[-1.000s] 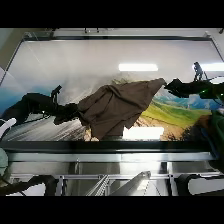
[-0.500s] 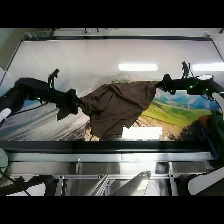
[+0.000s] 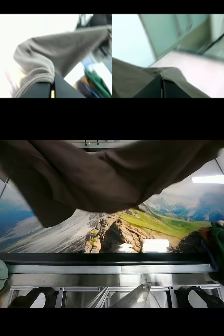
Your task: Fold the shirts.
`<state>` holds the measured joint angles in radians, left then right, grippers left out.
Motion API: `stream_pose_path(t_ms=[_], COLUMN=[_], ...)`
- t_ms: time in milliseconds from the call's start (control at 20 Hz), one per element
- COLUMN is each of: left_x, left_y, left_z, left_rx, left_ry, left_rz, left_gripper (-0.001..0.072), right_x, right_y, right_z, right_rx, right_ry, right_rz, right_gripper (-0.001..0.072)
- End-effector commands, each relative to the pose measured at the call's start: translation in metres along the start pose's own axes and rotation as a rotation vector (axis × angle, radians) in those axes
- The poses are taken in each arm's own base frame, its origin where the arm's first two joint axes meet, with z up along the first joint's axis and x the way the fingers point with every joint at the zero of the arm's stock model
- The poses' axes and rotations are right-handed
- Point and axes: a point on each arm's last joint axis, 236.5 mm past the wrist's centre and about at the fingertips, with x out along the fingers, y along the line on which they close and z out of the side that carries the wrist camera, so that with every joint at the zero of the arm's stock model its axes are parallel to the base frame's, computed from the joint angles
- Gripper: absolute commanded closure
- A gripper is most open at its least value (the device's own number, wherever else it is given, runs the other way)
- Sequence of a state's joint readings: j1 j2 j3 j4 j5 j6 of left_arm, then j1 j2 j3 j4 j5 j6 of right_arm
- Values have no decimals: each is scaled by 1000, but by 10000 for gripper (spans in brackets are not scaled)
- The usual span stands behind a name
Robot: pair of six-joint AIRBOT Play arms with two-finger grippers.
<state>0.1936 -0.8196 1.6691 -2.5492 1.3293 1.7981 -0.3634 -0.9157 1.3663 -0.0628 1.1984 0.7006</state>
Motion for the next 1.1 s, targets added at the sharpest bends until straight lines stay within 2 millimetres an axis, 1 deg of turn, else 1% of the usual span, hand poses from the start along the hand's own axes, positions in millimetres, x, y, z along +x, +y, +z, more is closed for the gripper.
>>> stream_pose_path(t_ms=[0,50,100,150,200,250,300,350,400,450,500,550,600,650,700,750,800,850,900,950,1000,1050], left_x=[-83,-88,-88,-83,-74,-61,-42,-23,0,24,46,70,90,107,119,124,125,121,116,110,104,98], left_y=[-94,-95,-92,-80,-61,-34,-3,27,58,88,117,151,184,220,249,267,279,285,286,287,286,284], left_z=[43,48,51,53,52,43,24,-2,-32,-61,-89,-119,-149,-183,-217,-249,-280,-304,-319,-328,-331,-330], left_rx=[273,287,284,248,194,122,27,-78,-191,-281,-340,-400,-469,-566,-653,-739,-823,-890,-926,-960,-984,-992], left_ry=[-205,-218,-214,-195,-165,-102,-2,111,224,305,358,389,408,420,445,486,538,590,630,660,676,686], left_rz=[117,155,176,176,172,166,146,117,80,48,29,24,42,91,134,149,153,139,114,91,74,65], left_gripper=[686,685,685,684,684,683,683,683,683,684,684,683,631,326,-3,-12,-12,-11,-11,-11,-11,-10], right_x=[-54,-59,-61,-61,-57,-50,-37,-21,1,23,49,70,88,100,106,103,95,85,73,61,48,31], right_y=[107,121,122,112,92,64,28,-6,-40,-69,-97,-122,-148,-173,-202,-226,-242,-252,-257,-259,-261,-262], right_z=[67,71,75,79,81,77,67,50,21,-16,-65,-112,-164,-209,-253,-289,-311,-323,-324,-318,-308,-295], right_rx=[-344,-352,-349,-335,-302,-248,-173,-88,0,77,162,252,353,449,543,637,710,756,784,802,825,858], right_ry=[-214,-237,-252,-266,-266,-248,-215,-167,-91,0,107,190,266,321,360,393,411,423,428,423,414,403], right_rz=[-149,-147,-155,-174,-192,-204,-207,-199,-178,-154,-129,-123,-125,-143,-189,-224,-249,-255,-246,-232,-227,-225], right_gripper=[692,693,693,692,692,692,692,692,692,692,692,692,688,524,218,213,212,213,212,213,213,213])
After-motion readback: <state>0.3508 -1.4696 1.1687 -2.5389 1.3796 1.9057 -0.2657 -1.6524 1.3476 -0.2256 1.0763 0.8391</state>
